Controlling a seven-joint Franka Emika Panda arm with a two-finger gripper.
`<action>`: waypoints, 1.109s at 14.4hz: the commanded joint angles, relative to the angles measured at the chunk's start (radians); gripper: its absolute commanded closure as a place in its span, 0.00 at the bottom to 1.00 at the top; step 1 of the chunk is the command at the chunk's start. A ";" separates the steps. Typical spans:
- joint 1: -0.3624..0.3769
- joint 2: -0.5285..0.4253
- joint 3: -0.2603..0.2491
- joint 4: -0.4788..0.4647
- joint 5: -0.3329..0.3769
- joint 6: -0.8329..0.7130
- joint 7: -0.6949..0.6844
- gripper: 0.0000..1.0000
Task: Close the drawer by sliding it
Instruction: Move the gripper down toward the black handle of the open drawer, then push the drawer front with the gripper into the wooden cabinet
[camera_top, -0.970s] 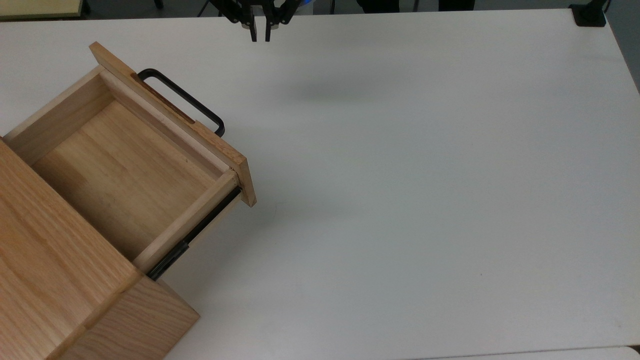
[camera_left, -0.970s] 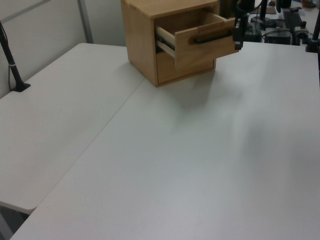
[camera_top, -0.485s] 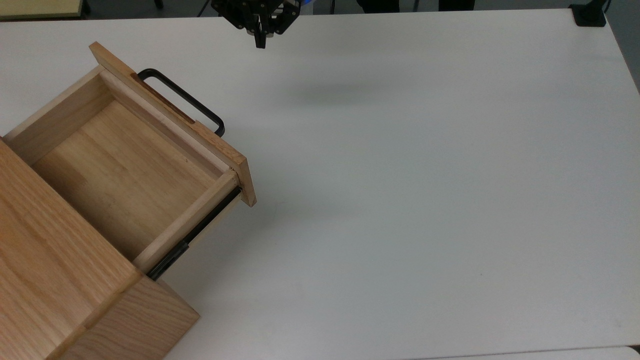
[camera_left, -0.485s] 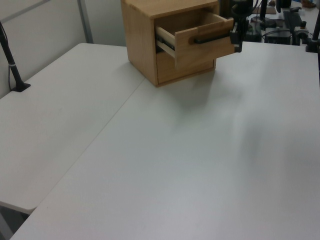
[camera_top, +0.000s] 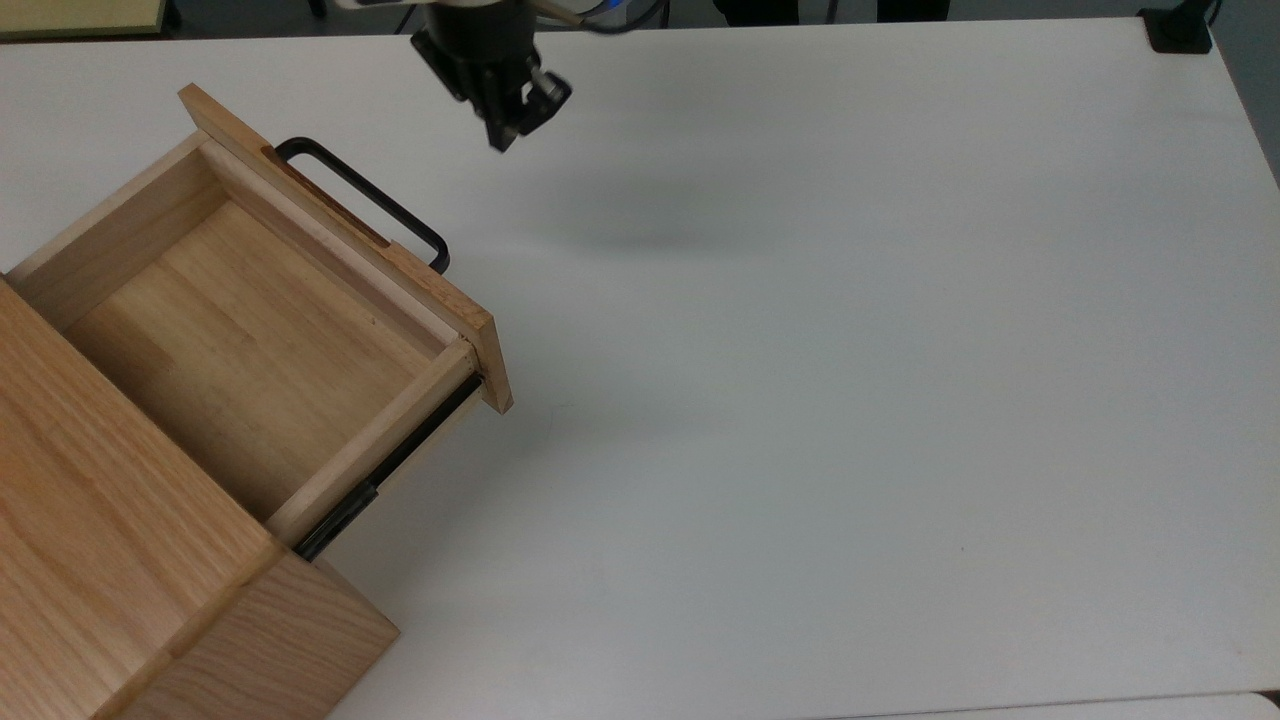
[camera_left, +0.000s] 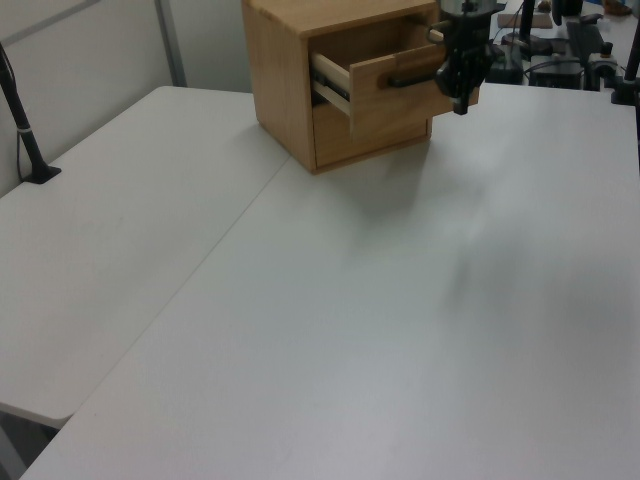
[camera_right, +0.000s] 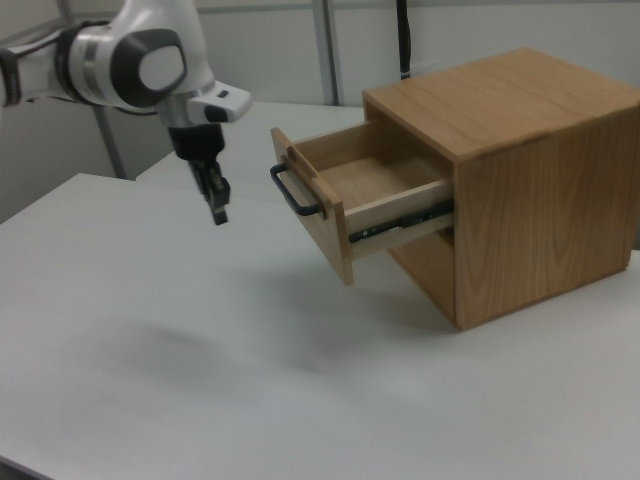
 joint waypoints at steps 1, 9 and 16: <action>-0.019 0.047 -0.002 0.016 -0.024 0.090 0.107 1.00; -0.065 0.108 -0.005 0.057 -0.116 0.219 0.151 1.00; -0.111 0.209 -0.007 0.148 -0.161 0.275 0.151 1.00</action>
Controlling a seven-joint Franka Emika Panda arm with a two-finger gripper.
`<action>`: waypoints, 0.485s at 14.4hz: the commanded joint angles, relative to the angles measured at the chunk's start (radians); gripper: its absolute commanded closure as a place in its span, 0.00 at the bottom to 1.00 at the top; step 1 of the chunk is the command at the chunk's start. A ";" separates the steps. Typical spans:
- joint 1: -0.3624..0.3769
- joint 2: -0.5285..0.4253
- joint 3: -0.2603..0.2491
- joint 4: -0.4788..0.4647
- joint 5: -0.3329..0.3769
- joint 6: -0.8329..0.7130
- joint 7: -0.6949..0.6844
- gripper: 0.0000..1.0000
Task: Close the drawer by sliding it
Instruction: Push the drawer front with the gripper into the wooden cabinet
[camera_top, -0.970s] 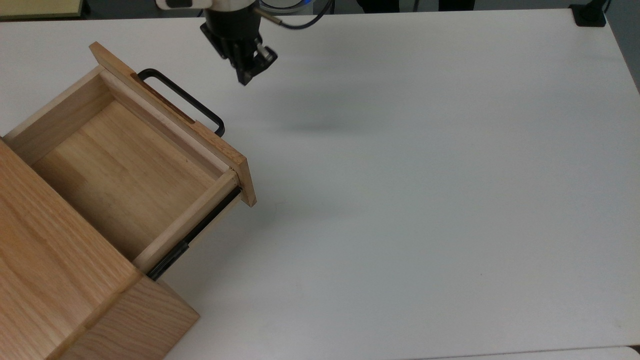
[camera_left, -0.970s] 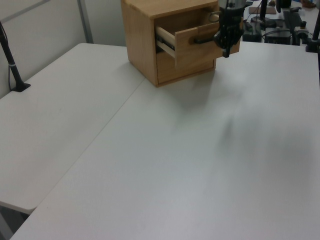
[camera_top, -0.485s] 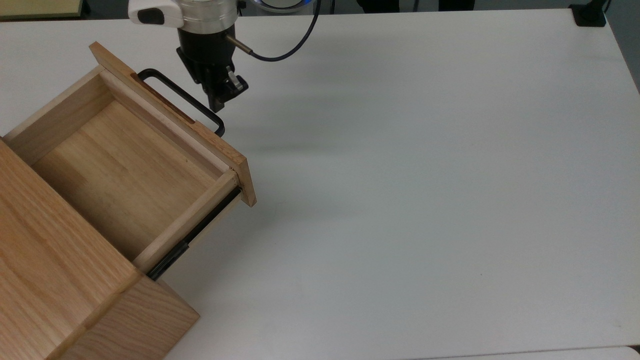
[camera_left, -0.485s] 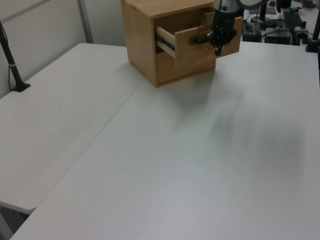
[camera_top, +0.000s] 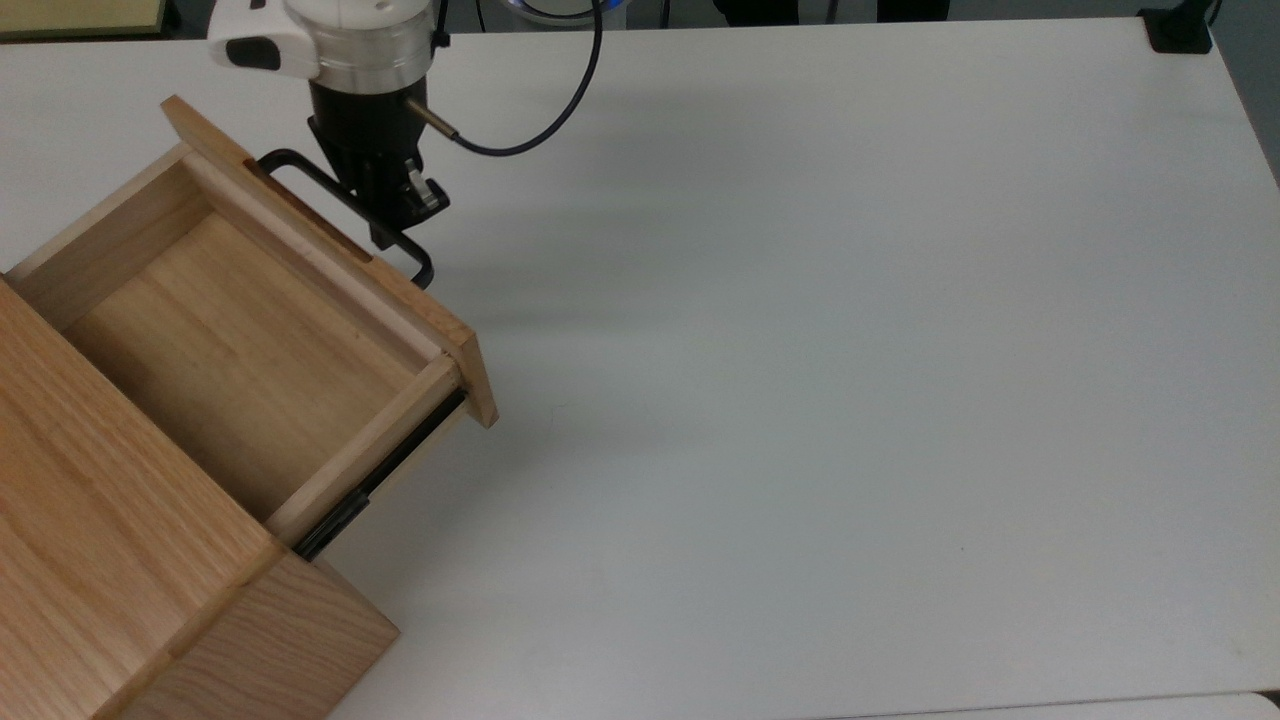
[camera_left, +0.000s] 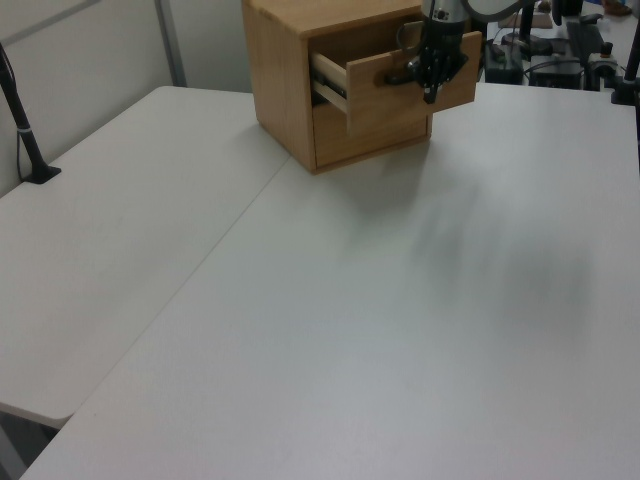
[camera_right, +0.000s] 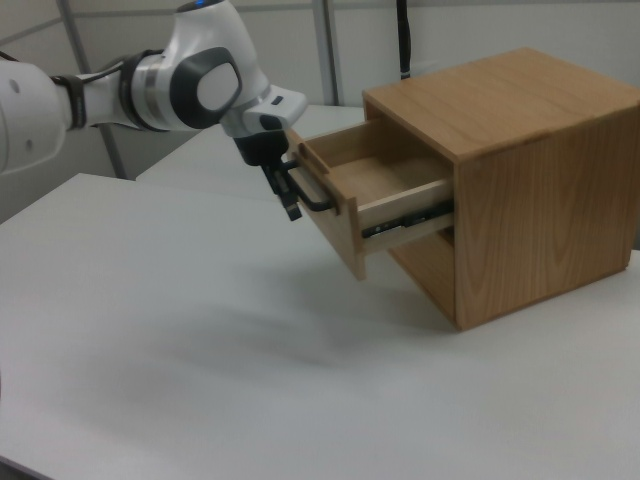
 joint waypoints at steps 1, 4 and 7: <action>-0.033 0.089 -0.004 0.090 -0.041 0.071 0.018 1.00; -0.072 0.147 -0.004 0.147 -0.053 0.157 0.014 1.00; -0.096 0.172 -0.004 0.159 -0.082 0.289 0.015 1.00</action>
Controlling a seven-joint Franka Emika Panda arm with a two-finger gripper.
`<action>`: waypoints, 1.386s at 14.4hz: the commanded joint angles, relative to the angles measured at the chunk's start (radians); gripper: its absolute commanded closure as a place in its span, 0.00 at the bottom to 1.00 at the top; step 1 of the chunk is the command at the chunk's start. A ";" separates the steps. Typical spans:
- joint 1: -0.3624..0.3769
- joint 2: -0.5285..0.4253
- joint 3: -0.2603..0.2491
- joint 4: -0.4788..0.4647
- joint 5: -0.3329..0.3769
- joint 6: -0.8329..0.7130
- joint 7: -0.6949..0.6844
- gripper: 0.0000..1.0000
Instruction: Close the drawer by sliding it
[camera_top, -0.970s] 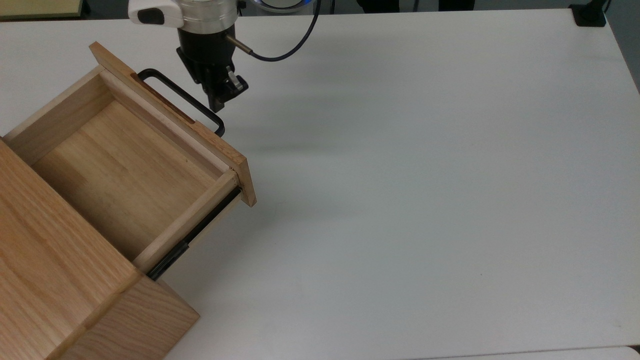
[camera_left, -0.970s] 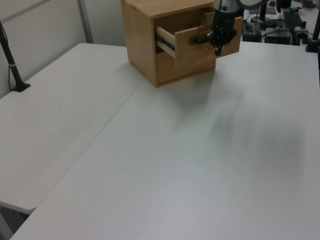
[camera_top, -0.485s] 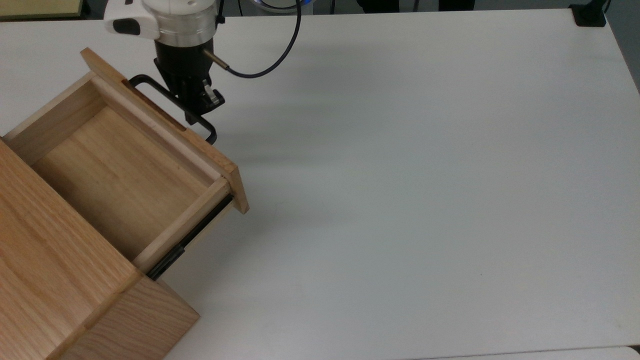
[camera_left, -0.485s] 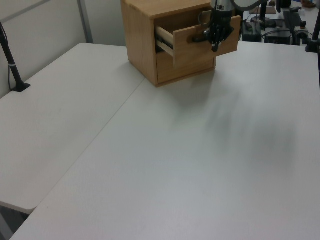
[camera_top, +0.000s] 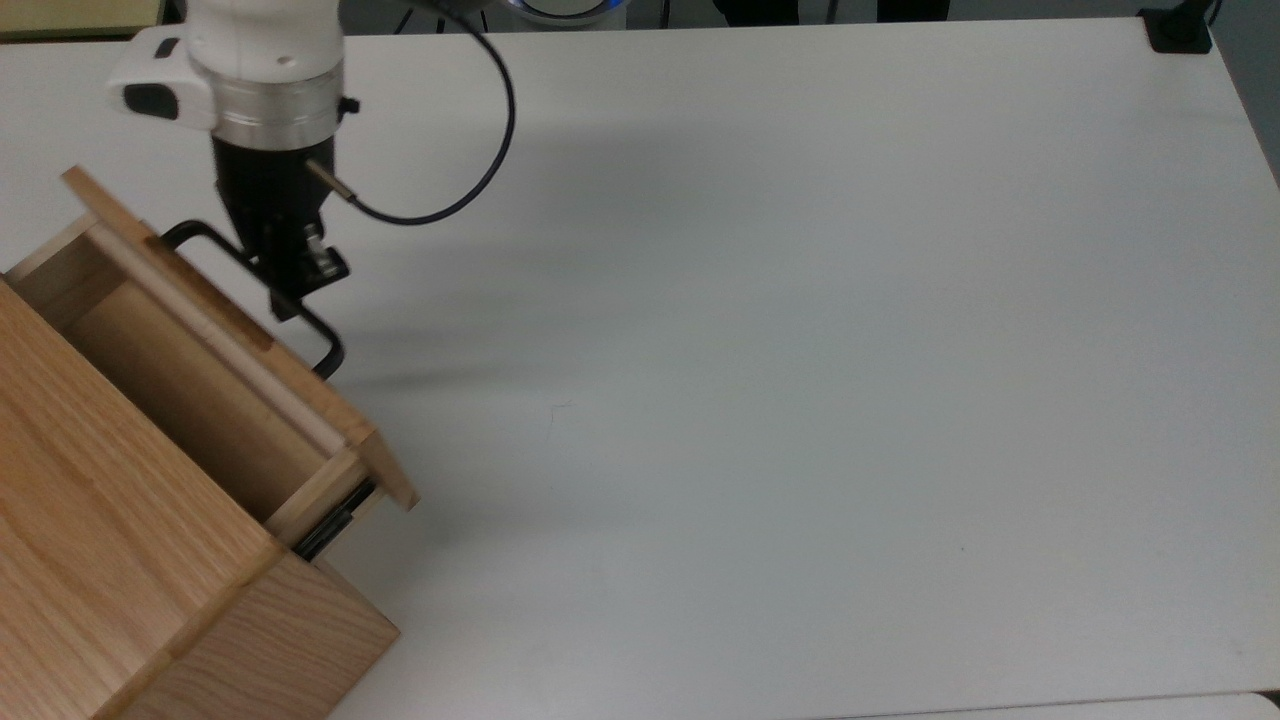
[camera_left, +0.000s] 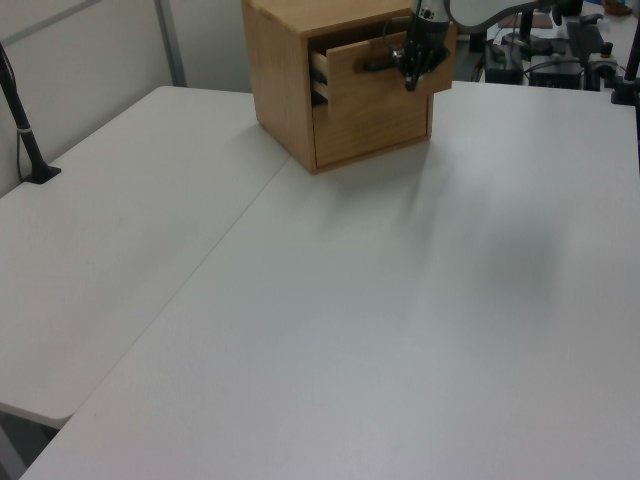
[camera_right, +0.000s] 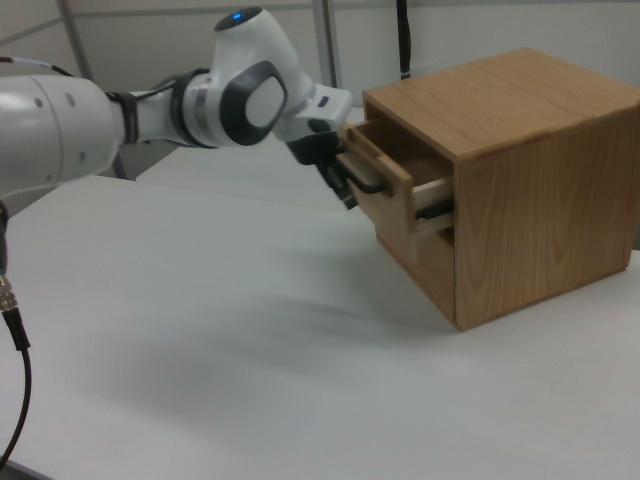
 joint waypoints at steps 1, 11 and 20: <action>-0.026 0.049 -0.002 0.053 -0.038 0.139 0.015 1.00; -0.077 0.093 -0.002 0.064 -0.097 0.448 0.010 1.00; -0.071 0.087 0.010 0.030 -0.097 0.433 -0.118 1.00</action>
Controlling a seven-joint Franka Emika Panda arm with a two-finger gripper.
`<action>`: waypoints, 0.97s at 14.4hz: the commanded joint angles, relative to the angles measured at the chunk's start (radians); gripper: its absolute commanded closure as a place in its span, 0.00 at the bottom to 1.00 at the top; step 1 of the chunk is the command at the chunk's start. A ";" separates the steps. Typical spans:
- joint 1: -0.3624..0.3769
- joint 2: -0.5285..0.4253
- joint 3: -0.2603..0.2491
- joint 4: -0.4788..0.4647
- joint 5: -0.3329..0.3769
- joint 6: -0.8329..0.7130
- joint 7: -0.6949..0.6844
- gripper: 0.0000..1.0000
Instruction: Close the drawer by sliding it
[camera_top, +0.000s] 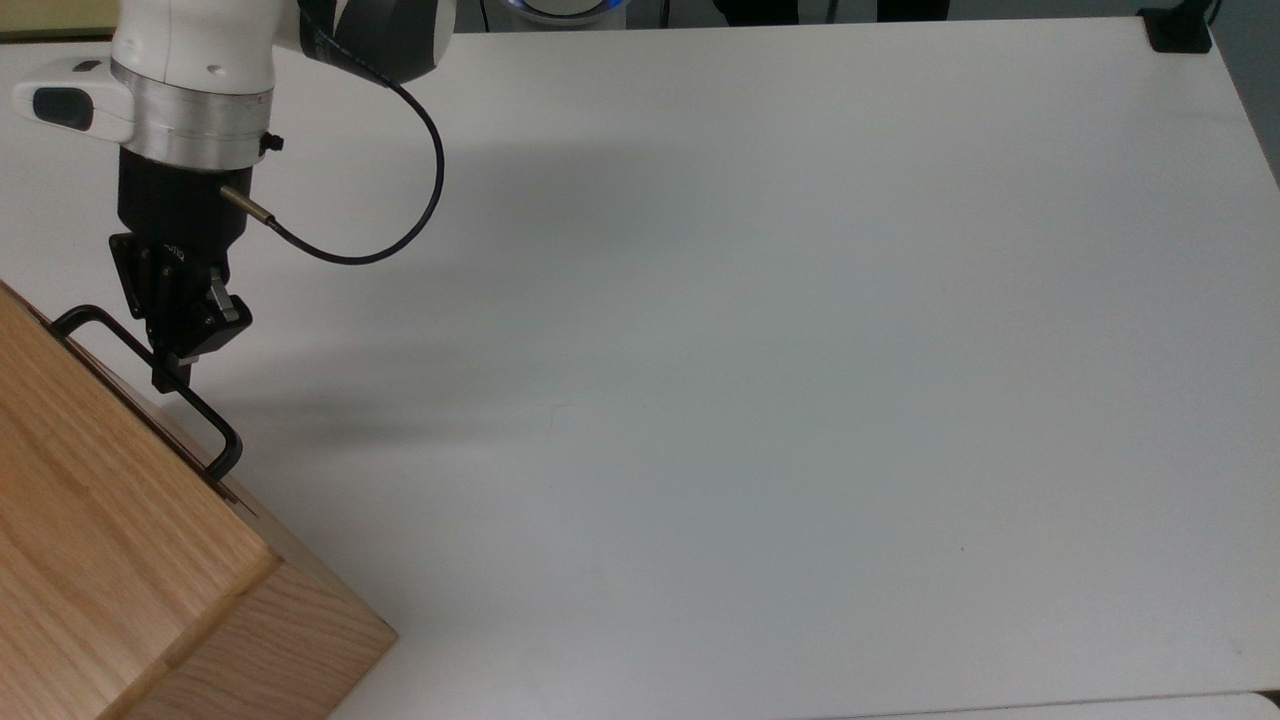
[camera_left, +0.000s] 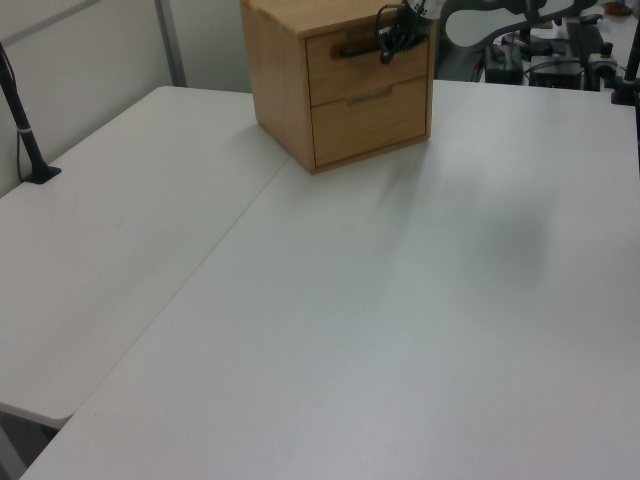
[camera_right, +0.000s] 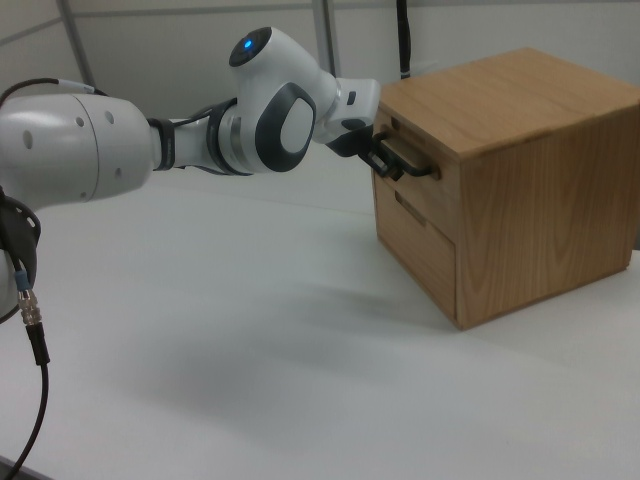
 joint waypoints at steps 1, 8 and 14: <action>0.013 0.006 0.011 -0.004 -0.024 0.034 -0.091 1.00; 0.189 -0.040 0.019 -0.013 0.001 -0.445 -0.264 1.00; 0.266 -0.181 0.033 -0.015 0.157 -0.809 -0.429 1.00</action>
